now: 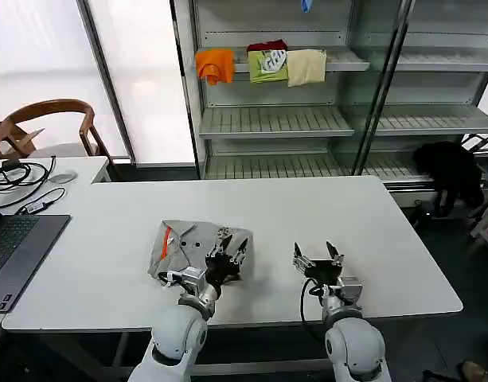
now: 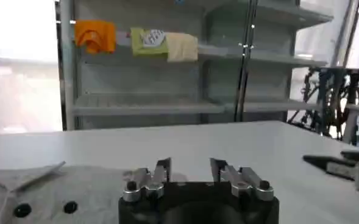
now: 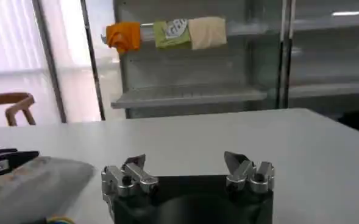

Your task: Fold and organize the clothes.

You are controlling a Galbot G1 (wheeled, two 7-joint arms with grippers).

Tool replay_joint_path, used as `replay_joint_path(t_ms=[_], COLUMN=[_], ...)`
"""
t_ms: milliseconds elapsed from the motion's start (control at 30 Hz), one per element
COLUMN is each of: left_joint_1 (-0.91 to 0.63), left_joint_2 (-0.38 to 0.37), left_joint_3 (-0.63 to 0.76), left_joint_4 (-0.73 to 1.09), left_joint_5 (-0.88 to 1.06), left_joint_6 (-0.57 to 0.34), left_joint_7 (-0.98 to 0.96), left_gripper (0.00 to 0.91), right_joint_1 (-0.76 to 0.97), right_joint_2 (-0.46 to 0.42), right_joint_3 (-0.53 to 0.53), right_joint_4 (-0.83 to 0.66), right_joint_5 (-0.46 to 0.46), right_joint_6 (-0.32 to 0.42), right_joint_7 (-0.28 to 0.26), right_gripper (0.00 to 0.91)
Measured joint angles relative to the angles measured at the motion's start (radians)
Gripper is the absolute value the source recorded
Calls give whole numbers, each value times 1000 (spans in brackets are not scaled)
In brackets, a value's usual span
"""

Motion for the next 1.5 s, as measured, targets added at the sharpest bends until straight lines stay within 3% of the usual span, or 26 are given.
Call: replay_joint_path(t_ms=[500,567,600,633,1500], left_joint_1=[21,29,31,32,50], left_joint_2=[100,109,112,115,143], left_joint_3=[-175,-203,-214,-223,-325], left_joint_4=[-168,-171,-171,-172,-173], left_joint_5=[-85,-90,-92,-94,-105], left_joint_6=[12,13,15,16,30], left_joint_7=[-35,-36,-36,-36,-22], left_gripper=[907,907,907,907,907], right_joint_1=[81,80,79,76,45], right_joint_2=[43,43,43,43,22], right_joint_3=[-173,-194,-201,-206,-194], right_joint_4=[-101,-105,-107,-107,-54], right_joint_5=[303,326,335,344,489], right_joint_6=[-86,-92,-94,-96,-116], right_joint_7=[85,93,95,96,185], right_gripper=[907,474,40,0,0])
